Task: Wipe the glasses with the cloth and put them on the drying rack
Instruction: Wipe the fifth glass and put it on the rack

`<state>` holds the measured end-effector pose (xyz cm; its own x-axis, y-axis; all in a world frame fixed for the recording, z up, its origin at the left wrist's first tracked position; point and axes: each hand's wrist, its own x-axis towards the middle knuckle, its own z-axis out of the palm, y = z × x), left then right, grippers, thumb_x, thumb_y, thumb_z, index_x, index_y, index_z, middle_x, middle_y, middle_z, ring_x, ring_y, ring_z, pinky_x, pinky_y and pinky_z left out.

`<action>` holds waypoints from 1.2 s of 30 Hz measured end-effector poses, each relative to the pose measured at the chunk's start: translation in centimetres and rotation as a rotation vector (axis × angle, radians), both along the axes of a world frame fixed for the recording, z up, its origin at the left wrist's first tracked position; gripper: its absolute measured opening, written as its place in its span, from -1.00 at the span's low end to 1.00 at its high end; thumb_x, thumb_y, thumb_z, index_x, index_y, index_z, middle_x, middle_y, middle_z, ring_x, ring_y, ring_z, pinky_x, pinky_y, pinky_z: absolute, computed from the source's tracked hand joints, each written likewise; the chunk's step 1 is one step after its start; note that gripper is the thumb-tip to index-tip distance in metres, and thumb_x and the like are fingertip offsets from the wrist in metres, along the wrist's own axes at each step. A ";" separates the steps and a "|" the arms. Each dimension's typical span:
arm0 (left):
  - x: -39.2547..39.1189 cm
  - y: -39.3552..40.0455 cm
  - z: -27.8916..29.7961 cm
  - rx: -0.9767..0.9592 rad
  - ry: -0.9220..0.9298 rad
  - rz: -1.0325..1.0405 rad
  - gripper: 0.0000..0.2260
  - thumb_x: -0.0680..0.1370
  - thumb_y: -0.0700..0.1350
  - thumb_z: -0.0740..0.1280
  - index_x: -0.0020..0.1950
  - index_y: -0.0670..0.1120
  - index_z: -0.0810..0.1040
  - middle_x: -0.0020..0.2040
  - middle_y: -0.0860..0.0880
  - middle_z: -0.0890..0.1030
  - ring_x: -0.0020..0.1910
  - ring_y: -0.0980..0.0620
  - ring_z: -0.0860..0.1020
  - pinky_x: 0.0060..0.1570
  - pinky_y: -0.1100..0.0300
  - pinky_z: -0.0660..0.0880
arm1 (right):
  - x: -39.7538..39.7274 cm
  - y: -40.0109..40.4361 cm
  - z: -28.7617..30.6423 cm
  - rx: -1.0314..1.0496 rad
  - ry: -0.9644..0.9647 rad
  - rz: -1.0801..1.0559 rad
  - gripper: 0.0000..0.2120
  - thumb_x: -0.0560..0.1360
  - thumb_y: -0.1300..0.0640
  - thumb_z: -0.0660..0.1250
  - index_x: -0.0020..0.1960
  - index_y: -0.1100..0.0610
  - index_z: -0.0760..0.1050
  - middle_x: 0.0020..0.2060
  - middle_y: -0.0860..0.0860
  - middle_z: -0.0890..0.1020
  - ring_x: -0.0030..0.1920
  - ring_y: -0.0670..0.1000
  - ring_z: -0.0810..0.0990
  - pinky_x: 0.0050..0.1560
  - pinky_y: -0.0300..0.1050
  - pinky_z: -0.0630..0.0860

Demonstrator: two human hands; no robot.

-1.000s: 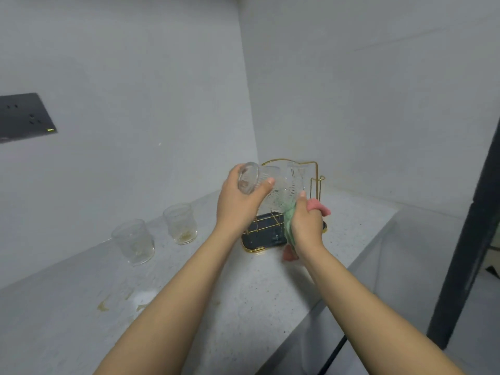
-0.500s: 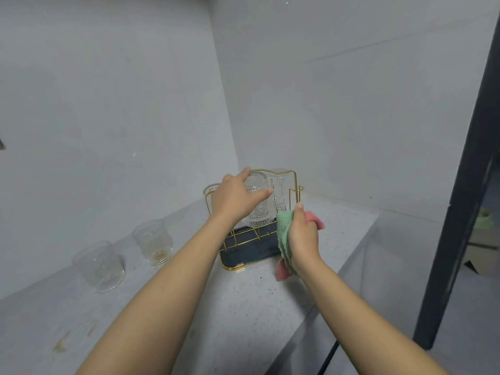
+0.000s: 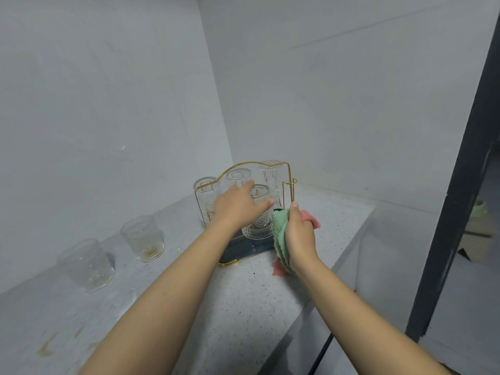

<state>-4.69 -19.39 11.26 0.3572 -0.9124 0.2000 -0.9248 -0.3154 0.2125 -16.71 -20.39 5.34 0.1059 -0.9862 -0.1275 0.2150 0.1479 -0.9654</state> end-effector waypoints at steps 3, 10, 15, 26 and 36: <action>-0.2 0.3 0.2 0.022 0.012 -0.004 -0.29 0.51 0.38 0.18 0.55 0.03 0.21 0.47 -0.18 0.34 0.42 -0.18 0.37 0.27 -0.02 0.40 | 0.1 0.1 -0.2 0.013 -0.005 0.030 -0.51 0.57 -0.16 0.06 0.14 0.26 0.44 0.04 0.14 0.58 0.09 0.12 0.55 0.17 -0.03 0.43; 0.8 4.1 1.5 -0.276 0.161 -0.042 -0.54 0.60 0.16 0.23 0.41 -0.05 0.44 0.35 -0.12 0.41 0.32 -0.10 0.44 0.26 0.01 0.42 | 0.9 2.3 0.5 0.094 -0.071 0.214 -0.64 0.53 -0.13 0.20 -0.21 0.15 0.48 -0.28 0.07 0.57 -0.14 0.08 0.56 0.20 0.11 0.46; 4.4 9.4 1.2 -0.399 0.250 0.062 -0.75 0.60 -0.01 0.24 0.23 -0.02 0.57 0.23 -0.07 0.50 0.02 -0.05 0.60 -0.02 0.18 0.41 | 5.1 6.0 1.2 0.086 -0.066 0.429 -0.62 0.40 -0.15 0.32 -0.27 0.19 0.47 -0.31 0.10 0.58 -0.19 0.10 0.57 0.03 0.01 0.49; 17.4 17.7 -4.2 -0.356 0.336 0.480 -0.67 0.58 -0.10 0.23 0.35 -0.06 0.48 0.35 -0.15 0.43 0.27 -0.16 0.47 0.30 -0.03 0.38 | 16.8 11.5 -0.9 0.082 -0.116 0.586 -0.56 0.45 0.14 0.25 -0.60 0.09 0.46 -0.62 0.00 0.47 -0.48 0.04 0.46 -0.28 -0.08 0.37; 24.8 18.2 -8.1 -0.476 0.263 0.700 -0.24 0.49 0.10 0.43 0.55 -0.11 0.15 0.54 -0.17 0.09 0.52 -0.18 0.08 0.45 -0.06 0.07 | 24.0 12.5 -3.6 -0.071 0.154 0.625 -0.61 0.46 -0.20 0.11 -0.27 0.10 0.44 -0.40 0.02 0.59 -0.25 0.12 0.57 -0.01 0.07 0.55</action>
<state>20.15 -1.21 3.20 0.8902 -0.3082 0.3353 -0.4554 -0.6145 0.6442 7.25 -7.92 1.73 0.6485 -0.7511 -0.1240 -0.0328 0.1352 -0.9903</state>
